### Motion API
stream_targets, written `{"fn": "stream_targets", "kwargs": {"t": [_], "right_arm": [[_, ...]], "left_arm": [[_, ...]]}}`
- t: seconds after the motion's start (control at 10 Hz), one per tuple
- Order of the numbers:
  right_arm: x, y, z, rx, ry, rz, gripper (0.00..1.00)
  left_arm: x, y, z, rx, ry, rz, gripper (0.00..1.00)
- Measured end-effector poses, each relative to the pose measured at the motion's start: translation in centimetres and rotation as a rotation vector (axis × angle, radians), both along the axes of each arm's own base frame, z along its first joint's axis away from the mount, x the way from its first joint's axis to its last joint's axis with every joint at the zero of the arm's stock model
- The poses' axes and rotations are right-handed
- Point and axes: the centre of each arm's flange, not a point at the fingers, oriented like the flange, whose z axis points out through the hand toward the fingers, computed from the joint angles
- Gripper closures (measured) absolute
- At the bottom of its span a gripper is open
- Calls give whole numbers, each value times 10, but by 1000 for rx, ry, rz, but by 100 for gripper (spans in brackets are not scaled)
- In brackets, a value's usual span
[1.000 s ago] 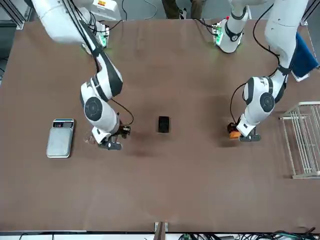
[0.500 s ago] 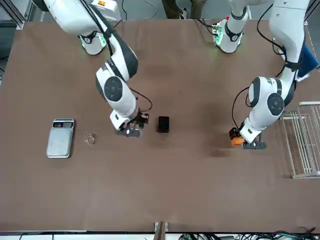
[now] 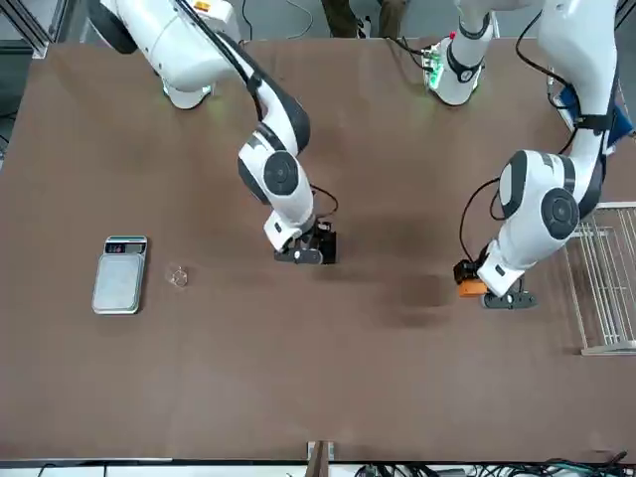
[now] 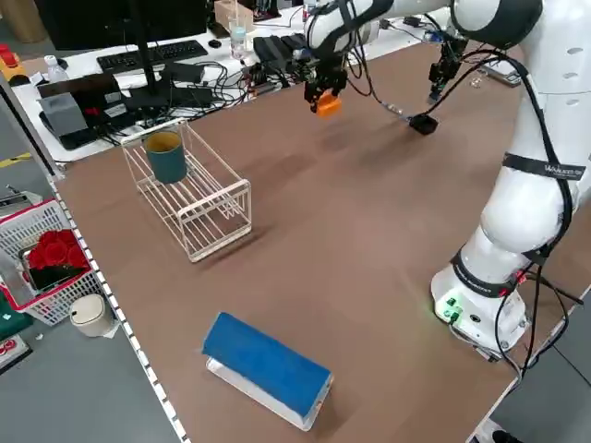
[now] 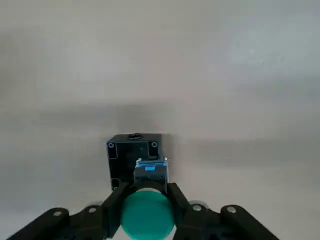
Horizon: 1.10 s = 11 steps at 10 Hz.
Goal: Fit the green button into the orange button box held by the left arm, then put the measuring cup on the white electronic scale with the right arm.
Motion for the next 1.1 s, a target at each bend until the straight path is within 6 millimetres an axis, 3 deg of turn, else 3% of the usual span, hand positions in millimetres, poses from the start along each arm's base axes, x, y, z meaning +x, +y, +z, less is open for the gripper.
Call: {"fn": "stream_targets", "kwargs": {"t": [0.2, 0.4, 0.7, 1.1], "right_arm": [[-4, 7, -6, 1, -5, 8, 61], [-11, 15, -13, -11, -12, 13, 61], [-20, 28, -33, -1, -18, -1, 61], [-20, 32, -38, 9, -20, -12, 61]], "left_arm": [[9, -22, 8, -19, 9, -17, 14], [13, -43, 4, -25, 19, -5, 14], [19, -44, 4, -29, 14, 3, 14], [19, -45, 3, -33, 18, 9, 14]]}}
